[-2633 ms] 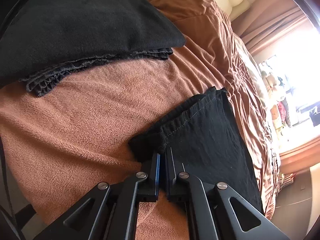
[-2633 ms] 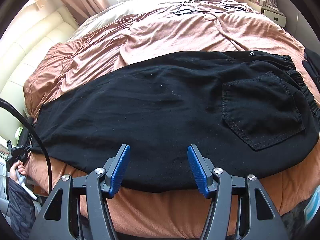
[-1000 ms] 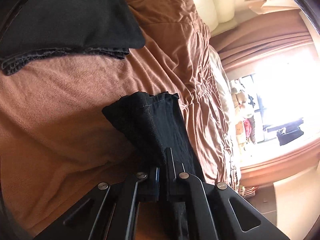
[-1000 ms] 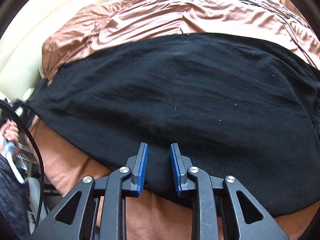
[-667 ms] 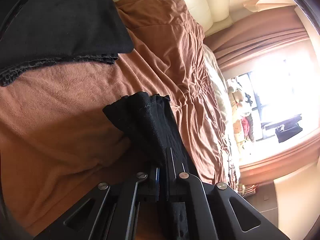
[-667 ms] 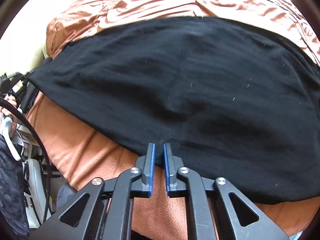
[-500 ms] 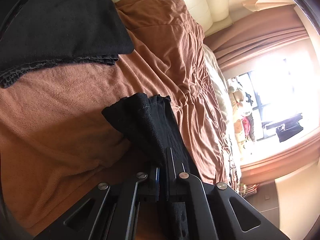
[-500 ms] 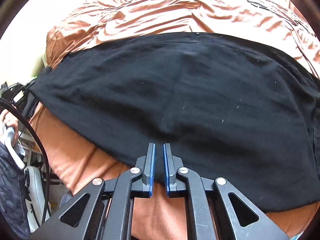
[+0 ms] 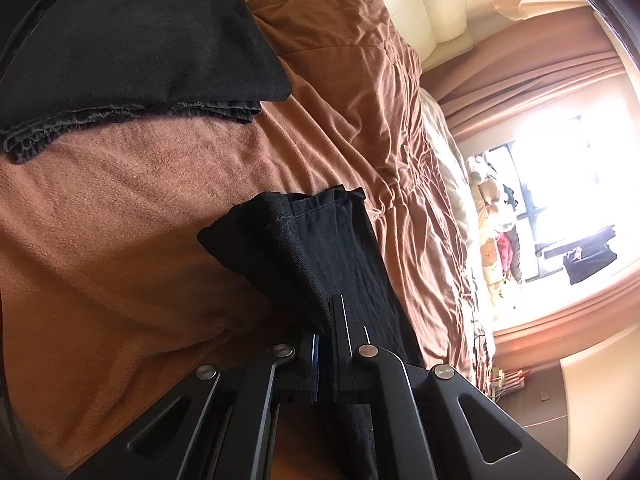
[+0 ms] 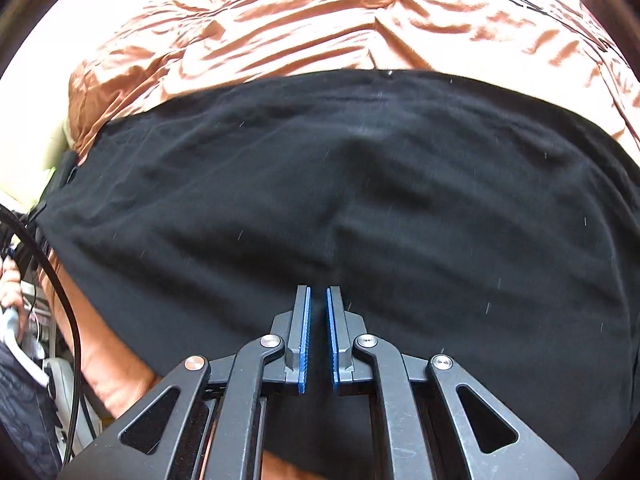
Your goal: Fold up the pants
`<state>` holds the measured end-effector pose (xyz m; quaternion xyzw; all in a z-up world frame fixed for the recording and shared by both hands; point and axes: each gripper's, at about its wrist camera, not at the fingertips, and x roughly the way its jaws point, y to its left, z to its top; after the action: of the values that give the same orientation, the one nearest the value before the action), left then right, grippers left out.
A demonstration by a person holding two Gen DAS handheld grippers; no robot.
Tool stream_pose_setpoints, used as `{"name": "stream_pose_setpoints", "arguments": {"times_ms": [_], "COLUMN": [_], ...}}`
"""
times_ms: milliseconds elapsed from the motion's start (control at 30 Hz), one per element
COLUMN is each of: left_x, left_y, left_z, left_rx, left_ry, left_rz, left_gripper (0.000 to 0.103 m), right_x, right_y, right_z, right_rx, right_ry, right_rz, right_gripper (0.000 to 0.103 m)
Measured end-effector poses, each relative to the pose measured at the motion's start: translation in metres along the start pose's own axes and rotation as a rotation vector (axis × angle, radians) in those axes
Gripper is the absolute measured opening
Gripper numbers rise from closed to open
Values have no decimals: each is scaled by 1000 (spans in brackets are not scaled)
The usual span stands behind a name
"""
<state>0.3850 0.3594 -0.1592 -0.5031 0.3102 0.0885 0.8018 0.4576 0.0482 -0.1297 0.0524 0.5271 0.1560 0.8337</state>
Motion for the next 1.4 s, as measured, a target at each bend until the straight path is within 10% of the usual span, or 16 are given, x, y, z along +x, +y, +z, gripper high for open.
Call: {"name": "stream_pose_setpoints", "arguments": {"times_ms": [867, 1400], "left_x": [6, -50], "left_y": [1, -113], "left_z": [-1, -4], "left_rx": [19, 166], "left_ry": [-16, -86], "left_rz": [63, -108], "left_gripper": [4, 4], "right_x": [55, 11], "right_y": [-36, -19], "right_z": [96, 33], "right_rx": [113, 88], "right_ry": [-61, -31], "right_rz": [22, 119], "right_gripper": [3, 3]}}
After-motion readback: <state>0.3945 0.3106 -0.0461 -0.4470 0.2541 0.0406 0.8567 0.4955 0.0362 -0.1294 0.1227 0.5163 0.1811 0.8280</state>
